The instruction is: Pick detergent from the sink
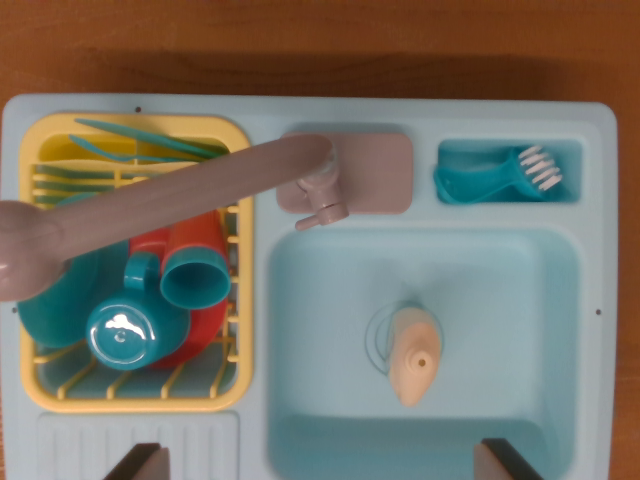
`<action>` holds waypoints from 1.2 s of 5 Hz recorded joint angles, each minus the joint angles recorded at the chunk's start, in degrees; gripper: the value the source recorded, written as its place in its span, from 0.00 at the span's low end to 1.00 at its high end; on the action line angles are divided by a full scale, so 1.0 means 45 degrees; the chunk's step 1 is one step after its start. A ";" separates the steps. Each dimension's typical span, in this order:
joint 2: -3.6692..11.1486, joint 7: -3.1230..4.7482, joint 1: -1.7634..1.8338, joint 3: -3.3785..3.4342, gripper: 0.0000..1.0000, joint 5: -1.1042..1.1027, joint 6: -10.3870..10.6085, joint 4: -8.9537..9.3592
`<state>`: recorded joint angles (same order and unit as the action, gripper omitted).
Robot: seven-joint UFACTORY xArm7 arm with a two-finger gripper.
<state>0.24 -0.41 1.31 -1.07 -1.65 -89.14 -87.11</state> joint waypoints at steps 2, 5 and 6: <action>0.0076 0.0107 -0.0036 -0.0045 0.00 0.0027 0.0301 0.0261; 0.0273 0.0387 -0.0129 -0.0162 0.00 0.0097 0.1089 0.0945; 0.0273 0.0387 -0.0129 -0.0162 0.00 0.0097 0.1089 0.0945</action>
<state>1.47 1.33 0.73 -1.80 -1.21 -84.23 -82.85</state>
